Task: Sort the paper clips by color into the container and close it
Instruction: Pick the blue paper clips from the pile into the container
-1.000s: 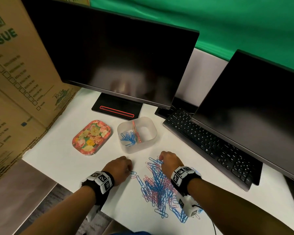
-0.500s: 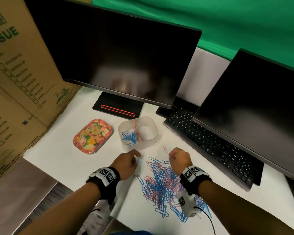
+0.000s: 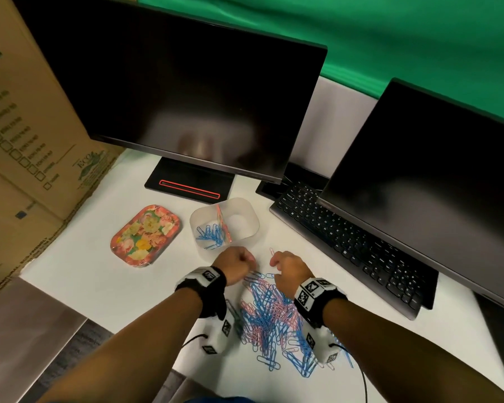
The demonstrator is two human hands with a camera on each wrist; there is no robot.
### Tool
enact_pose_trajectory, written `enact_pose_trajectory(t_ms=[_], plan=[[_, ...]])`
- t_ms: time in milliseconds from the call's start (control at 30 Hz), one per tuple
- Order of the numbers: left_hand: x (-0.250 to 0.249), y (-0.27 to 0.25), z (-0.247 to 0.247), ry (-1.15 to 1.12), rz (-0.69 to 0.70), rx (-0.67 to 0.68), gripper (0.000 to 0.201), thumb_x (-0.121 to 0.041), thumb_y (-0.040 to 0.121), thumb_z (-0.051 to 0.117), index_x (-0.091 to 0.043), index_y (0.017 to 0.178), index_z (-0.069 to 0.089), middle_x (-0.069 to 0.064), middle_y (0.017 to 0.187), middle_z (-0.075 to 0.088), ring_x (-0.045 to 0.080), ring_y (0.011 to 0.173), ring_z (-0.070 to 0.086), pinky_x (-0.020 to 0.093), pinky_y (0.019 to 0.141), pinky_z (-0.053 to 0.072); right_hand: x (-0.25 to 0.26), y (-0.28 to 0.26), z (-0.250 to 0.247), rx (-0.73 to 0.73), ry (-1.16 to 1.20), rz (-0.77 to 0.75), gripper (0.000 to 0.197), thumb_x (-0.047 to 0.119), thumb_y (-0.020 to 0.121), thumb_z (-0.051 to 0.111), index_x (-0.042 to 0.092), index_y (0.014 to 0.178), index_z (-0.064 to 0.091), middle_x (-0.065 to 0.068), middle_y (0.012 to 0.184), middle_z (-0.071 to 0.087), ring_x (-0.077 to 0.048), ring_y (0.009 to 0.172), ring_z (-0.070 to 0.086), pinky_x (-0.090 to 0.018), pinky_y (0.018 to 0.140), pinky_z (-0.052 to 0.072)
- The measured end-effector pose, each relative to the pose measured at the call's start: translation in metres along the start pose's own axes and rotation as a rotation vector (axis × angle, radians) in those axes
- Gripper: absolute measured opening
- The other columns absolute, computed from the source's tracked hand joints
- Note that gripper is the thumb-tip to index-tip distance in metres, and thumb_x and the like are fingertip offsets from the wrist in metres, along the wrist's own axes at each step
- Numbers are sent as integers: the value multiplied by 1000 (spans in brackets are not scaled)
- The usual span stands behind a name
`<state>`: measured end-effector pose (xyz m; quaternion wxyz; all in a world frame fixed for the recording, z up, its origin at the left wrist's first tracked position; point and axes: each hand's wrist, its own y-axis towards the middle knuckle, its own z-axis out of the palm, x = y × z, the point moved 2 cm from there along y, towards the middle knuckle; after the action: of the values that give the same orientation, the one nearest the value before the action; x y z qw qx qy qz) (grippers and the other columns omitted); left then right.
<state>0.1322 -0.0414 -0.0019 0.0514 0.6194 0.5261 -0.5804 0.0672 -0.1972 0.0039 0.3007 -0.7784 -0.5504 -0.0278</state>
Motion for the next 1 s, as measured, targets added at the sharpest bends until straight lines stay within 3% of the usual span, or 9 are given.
enact_pose_trajectory(t_ms=[67,167,300,467,600,700,800,900,1000], plan=[[0,6,7,455,126,-27,12,-15,84,61,-24,89,66,-3,94,61,16,87,59,24,76,45,0,0,4,4,-52,-23,34,-1,83,55,19,110,57,-2,117,57,-20,103,58,-28,85,51],[-2,10,17,743,226,-44,20,-13,85,59,-28,96,67,1,103,59,25,95,60,31,81,50,1,-1,5,-4,-105,-46,34,-3,85,53,17,112,58,-5,117,59,-22,103,58,-26,83,48],[-6,14,21,858,188,-38,21,-12,86,56,-22,104,64,5,109,56,30,99,59,40,88,51,5,1,5,6,-147,0,37,-3,87,51,16,118,56,-7,120,57,-23,110,57,-26,80,46],[-8,13,18,871,121,23,23,-16,85,60,-15,109,60,8,111,57,31,102,60,41,88,52,5,3,3,38,-121,28,34,-2,86,53,11,118,57,-10,121,57,-24,110,57,-29,87,49],[-14,7,9,642,154,-33,14,-12,83,60,-16,93,68,5,102,69,25,95,64,31,82,54,0,2,-1,6,-29,50,20,8,90,53,7,105,65,-11,112,63,-26,104,61,-27,81,50],[-11,0,1,453,152,-33,20,-13,84,64,-16,103,67,2,97,71,18,90,65,23,80,49,-7,3,-8,-31,165,103,12,17,88,59,14,80,66,-8,92,67,-23,84,61,-23,73,49],[-9,-9,-5,258,139,-10,19,-17,88,63,-17,106,68,0,91,67,11,82,63,19,76,45,-10,3,-15,-49,341,109,11,15,82,65,18,71,65,-1,75,65,-17,72,59,-21,68,45],[-12,-24,-16,-238,45,13,17,-8,91,53,-10,91,70,1,77,56,8,53,47,19,53,39,6,1,-25,-5,638,63,18,0,79,62,15,71,65,-4,70,65,-8,57,58,-23,61,49],[-16,-39,-34,-725,-56,-12,17,-5,91,46,-7,84,62,4,69,44,15,53,40,27,50,34,40,2,-37,134,875,43,21,-7,85,51,11,83,62,-6,66,56,-9,44,43,-20,41,34]])
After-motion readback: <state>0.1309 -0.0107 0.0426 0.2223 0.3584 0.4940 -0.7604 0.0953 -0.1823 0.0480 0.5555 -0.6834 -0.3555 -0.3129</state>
